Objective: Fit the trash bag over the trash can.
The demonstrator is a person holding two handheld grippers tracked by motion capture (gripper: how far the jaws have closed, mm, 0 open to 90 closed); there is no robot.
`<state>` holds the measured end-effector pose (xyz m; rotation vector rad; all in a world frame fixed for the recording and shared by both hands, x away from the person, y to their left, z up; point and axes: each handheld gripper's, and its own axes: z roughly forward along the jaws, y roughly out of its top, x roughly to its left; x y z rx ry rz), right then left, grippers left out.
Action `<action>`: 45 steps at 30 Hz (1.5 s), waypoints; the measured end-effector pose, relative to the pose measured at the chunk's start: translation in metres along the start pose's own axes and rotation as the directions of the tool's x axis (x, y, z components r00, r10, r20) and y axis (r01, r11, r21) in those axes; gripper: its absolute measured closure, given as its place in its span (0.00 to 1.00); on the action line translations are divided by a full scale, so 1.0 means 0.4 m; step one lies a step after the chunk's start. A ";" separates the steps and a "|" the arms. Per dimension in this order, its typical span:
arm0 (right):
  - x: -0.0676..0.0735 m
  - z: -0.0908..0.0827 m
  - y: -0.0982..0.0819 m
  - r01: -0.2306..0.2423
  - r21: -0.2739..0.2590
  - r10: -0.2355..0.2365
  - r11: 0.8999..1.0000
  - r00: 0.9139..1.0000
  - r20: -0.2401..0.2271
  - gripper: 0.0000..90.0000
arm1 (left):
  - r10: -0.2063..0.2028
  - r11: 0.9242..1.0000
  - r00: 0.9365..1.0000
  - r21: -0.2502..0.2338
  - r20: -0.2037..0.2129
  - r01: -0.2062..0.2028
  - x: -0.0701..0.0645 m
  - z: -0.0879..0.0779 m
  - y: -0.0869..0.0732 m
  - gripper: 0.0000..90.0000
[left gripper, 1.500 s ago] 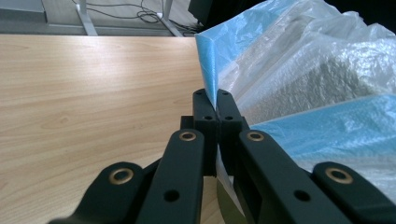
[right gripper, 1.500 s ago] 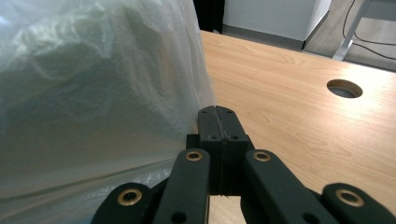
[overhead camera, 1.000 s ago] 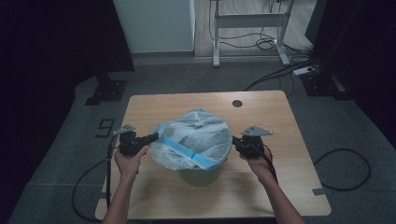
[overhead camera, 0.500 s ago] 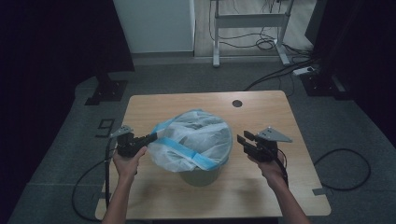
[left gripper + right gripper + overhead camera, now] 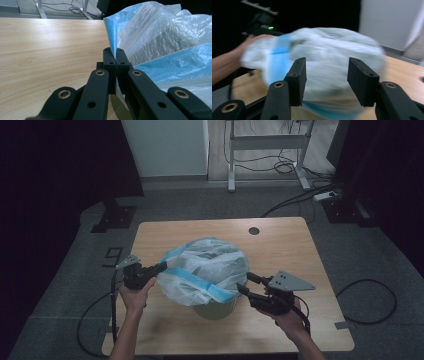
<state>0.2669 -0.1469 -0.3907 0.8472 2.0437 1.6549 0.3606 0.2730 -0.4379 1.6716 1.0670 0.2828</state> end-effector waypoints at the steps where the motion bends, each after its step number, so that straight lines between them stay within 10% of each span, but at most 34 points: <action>1: 0.014 0.010 0.003 0.004 0.008 -0.004 1.000 1.000 -0.023 0.53 | 0.000 1.000 1.000 -0.001 0.001 0.000 -0.001 0.000 0.000 1.00; 18: 0.070 0.097 -0.006 0.011 0.082 0.000 0.997 0.992 -0.130 0.51 | 0.010 1.000 1.000 -0.008 -0.001 -0.010 -0.009 -0.005 0.007 1.00; 30: 0.111 0.078 -0.007 0.125 0.030 -0.120 0.992 0.982 -0.147 0.98 | 0.016 1.000 1.000 -0.023 -0.007 -0.016 -0.014 -0.012 0.009 1.00; 45: 0.158 0.069 -0.108 0.199 0.058 -0.182 0.978 0.958 -0.220 0.99 | 0.021 1.000 0.999 -0.003 0.028 -0.021 -0.026 -0.023 0.001 0.99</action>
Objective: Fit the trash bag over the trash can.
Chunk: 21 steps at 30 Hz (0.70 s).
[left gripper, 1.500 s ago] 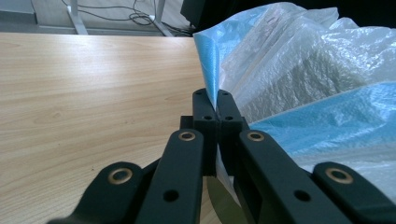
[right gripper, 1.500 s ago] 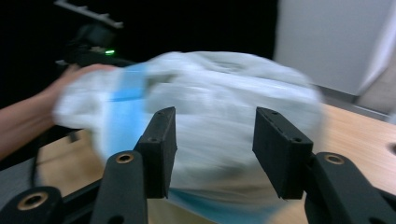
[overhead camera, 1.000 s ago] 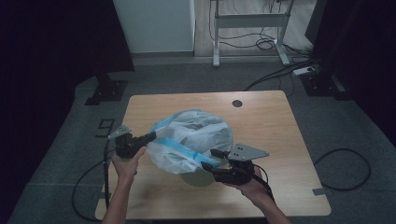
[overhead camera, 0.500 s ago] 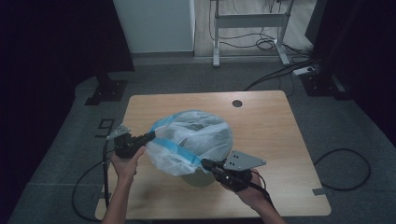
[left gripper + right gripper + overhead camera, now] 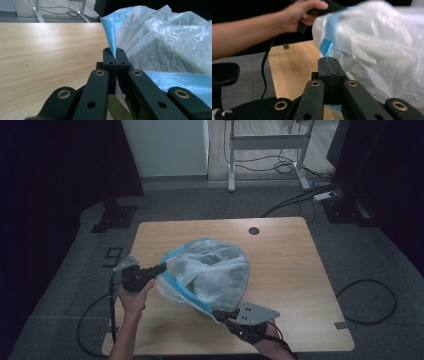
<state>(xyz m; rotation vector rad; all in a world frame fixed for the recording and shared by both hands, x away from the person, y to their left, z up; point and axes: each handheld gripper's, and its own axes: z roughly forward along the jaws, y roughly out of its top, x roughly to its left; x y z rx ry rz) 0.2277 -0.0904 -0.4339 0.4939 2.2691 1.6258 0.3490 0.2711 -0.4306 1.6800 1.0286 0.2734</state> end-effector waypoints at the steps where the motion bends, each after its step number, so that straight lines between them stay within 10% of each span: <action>1: 0.000 0.000 0.000 0.000 0.000 0.000 1.000 1.000 0.000 0.99 | 0.000 1.000 1.000 0.000 0.000 0.000 0.000 0.000 0.000 0.99; 19: -0.082 0.013 -0.100 -0.114 0.070 0.111 0.991 0.993 0.042 0.96 | 0.003 0.998 1.000 0.057 0.015 -0.004 -0.010 0.016 -0.019 0.98; 21: -0.080 0.005 -0.101 -0.116 0.055 0.114 0.992 0.993 0.042 0.82 | 0.002 0.999 1.000 0.054 0.018 -0.003 -0.010 0.015 -0.018 0.98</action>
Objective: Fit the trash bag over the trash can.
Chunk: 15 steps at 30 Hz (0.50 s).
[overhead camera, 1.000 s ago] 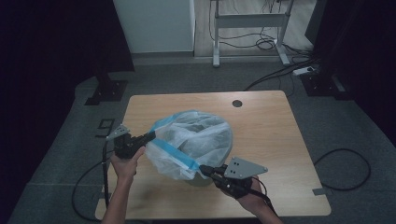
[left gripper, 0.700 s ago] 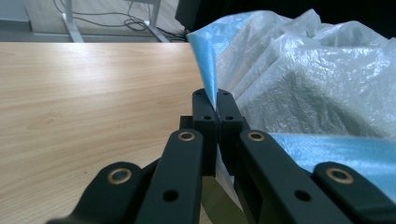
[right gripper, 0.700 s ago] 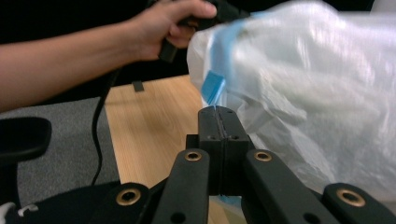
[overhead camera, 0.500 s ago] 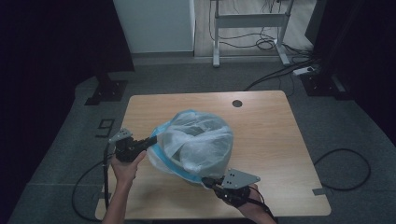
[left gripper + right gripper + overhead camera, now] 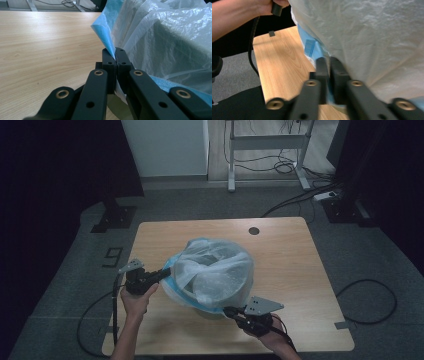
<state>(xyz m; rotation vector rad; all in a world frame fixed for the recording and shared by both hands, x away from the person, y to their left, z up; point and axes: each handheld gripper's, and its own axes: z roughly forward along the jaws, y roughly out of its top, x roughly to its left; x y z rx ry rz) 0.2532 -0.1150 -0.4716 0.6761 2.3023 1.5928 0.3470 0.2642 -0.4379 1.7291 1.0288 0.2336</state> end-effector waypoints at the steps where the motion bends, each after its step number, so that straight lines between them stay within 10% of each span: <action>1: 0.001 -0.009 0.001 -0.003 -0.019 0.003 1.000 1.000 0.003 0.74 | 0.000 1.000 1.000 -0.001 -0.001 0.000 0.000 0.000 0.000 0.98; 15: -0.164 -0.139 0.022 -0.082 -0.141 0.102 0.987 0.985 0.141 0.49 | -0.004 1.000 1.000 0.000 -0.012 0.004 -0.001 0.020 0.005 0.97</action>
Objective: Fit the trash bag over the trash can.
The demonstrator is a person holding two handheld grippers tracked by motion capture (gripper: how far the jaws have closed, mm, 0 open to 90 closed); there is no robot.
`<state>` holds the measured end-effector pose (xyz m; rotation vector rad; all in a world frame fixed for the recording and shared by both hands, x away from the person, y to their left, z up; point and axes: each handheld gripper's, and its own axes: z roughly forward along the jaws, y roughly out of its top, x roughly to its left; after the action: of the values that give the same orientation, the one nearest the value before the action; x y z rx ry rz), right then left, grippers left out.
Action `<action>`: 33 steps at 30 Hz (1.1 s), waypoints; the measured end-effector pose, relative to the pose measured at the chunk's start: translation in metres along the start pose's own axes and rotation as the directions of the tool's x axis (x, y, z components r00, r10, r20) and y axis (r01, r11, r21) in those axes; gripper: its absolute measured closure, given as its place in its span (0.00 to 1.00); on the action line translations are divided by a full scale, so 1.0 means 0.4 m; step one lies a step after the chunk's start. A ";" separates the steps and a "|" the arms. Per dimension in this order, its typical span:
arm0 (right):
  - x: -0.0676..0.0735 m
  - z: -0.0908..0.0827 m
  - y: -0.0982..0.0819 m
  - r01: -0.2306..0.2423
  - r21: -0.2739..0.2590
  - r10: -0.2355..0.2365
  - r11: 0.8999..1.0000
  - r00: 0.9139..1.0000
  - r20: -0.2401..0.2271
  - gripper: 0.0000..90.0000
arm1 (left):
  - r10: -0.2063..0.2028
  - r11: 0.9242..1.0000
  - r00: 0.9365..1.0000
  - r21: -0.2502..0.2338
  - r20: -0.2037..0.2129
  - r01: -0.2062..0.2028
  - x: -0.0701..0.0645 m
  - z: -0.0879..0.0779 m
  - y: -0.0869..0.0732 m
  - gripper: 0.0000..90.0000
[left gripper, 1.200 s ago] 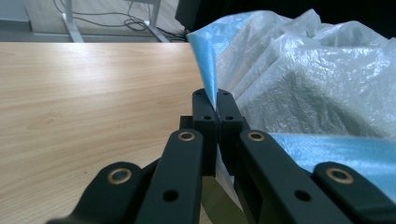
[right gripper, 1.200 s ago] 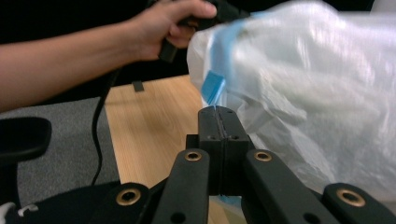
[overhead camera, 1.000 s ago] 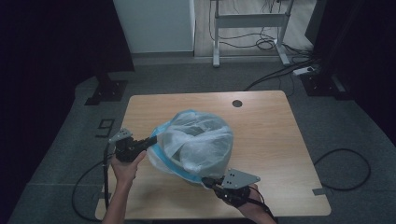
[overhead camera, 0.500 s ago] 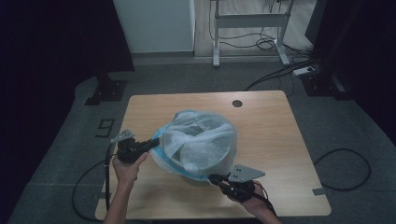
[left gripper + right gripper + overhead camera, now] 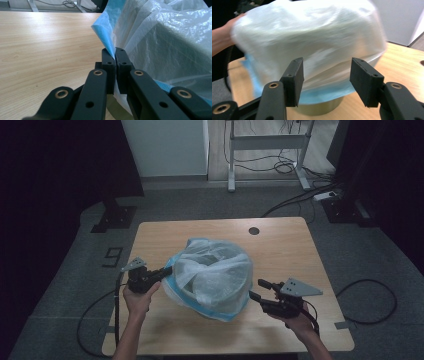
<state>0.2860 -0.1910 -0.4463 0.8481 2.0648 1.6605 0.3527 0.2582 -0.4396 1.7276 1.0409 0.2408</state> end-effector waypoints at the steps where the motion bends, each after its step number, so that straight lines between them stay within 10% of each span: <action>1: -0.011 0.007 0.004 -0.007 -0.005 0.007 1.000 1.000 -0.005 0.49 | -0.002 1.000 1.000 -0.001 0.000 0.002 -0.001 0.003 0.001 0.97; 8: -0.050 0.050 0.019 0.005 -0.013 -0.005 1.000 1.000 -0.016 0.52 | -0.003 1.000 1.000 0.002 -0.001 0.003 0.000 0.018 0.004 0.97; 18: -0.061 0.085 -0.009 0.011 -0.026 -0.014 1.000 0.993 -0.114 0.95 | 0.000 1.000 1.000 0.004 0.011 0.000 0.000 0.024 0.003 0.98; 33: -0.070 0.121 -0.045 -0.016 0.042 0.017 0.999 1.000 -0.025 0.99 | -0.012 0.999 1.000 0.041 0.001 0.012 0.008 0.037 -0.011 0.97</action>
<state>0.3329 -0.1750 -0.4781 0.8638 2.1214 1.6500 0.3613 0.2508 -0.4507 1.7572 1.0623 0.2122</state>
